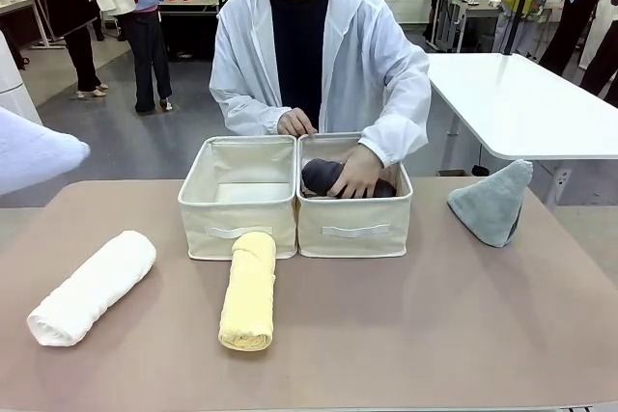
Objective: Sort the towels based on their folding style.
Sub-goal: Pick up one triangle-folded towel and place it in the left Fabric basket.
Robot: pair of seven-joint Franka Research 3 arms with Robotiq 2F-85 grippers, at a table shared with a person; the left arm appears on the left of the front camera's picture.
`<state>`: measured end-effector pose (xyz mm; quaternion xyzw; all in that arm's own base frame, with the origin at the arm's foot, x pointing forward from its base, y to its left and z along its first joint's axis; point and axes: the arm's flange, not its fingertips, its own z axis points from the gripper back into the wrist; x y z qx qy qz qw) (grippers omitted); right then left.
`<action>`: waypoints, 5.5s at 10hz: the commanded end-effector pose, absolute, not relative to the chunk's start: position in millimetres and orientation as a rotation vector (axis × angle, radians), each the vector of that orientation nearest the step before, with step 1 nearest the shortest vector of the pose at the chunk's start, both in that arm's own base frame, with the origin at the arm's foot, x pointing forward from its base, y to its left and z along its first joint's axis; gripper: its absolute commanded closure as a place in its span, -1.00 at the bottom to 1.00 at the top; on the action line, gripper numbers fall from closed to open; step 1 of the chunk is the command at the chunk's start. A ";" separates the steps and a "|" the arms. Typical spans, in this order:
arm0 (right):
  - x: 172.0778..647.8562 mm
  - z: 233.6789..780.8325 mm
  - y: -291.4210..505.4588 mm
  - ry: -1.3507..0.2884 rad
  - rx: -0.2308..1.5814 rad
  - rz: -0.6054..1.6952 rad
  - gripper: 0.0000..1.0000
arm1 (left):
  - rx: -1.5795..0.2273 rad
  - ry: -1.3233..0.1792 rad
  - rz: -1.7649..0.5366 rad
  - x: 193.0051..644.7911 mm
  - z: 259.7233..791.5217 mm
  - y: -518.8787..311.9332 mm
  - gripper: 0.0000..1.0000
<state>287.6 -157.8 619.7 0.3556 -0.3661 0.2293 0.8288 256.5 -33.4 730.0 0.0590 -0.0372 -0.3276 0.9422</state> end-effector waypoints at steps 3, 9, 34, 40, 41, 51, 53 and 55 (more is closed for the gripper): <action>288.7 619.3 -157.2 -0.799 0.774 0.500 -1.00 | 0.128 -0.070 -0.640 286.6 718.1 -59.6 0.67; 288.7 619.3 -157.2 -0.799 0.774 0.500 -1.00 | 0.212 -0.156 -0.803 364.5 716.5 -155.0 0.67; 288.7 619.3 -157.2 -0.799 0.774 0.500 -1.00 | 0.053 0.155 -1.448 532.5 487.8 -256.8 -0.70; 288.7 619.3 -157.2 -0.799 0.774 0.500 -1.00 | 0.052 0.144 -1.462 526.8 491.8 -253.0 -1.00; 288.7 619.3 -157.2 -0.799 0.774 0.500 -1.00 | 0.047 0.138 -1.456 524.2 495.2 -250.7 -1.00; 288.7 619.3 -157.2 -0.799 0.774 0.500 -1.00 | -0.304 -0.477 -1.076 392.6 630.7 8.2 -1.00; 288.7 619.3 -157.2 -0.799 0.774 0.500 -1.00 | -0.355 -0.585 -1.025 359.0 643.7 37.8 -1.00; 288.7 619.3 -157.2 -0.799 0.774 0.500 -1.00 | -0.357 -0.623 -0.972 341.8 643.2 54.1 -1.00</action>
